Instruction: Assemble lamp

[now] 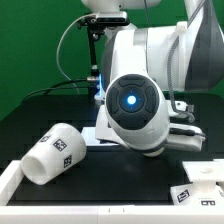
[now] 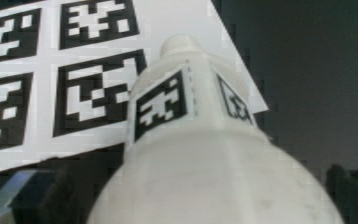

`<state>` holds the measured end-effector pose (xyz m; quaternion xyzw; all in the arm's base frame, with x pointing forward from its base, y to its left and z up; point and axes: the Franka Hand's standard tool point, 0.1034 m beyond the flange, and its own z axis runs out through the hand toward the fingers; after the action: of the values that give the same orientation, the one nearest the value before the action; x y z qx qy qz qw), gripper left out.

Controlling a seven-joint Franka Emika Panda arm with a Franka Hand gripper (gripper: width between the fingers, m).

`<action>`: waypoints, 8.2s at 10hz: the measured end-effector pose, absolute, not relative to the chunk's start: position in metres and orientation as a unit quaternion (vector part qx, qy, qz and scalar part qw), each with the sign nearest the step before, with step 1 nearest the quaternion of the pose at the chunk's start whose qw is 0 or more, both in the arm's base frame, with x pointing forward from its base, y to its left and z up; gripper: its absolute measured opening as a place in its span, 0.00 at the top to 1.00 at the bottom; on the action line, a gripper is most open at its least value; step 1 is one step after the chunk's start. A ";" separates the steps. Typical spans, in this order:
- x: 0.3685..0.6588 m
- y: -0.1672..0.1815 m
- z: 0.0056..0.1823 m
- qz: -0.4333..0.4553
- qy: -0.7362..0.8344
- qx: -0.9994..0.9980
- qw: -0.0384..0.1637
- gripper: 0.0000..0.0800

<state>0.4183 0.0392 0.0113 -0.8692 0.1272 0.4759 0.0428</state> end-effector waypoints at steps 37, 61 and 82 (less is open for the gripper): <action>0.632 0.080 0.156 -0.200 -0.009 -0.980 0.013 0.28; 0.623 0.089 0.131 -0.143 -0.020 -0.990 0.008 0.13; 0.623 0.094 0.119 0.001 0.541 -0.840 0.040 0.28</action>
Offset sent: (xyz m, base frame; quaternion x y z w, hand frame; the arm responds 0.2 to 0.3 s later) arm 0.0000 0.0000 0.0000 0.0000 0.0000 0.0000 1.0000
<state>0.6233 0.0943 0.1189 -0.8401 0.5409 0.0011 0.0402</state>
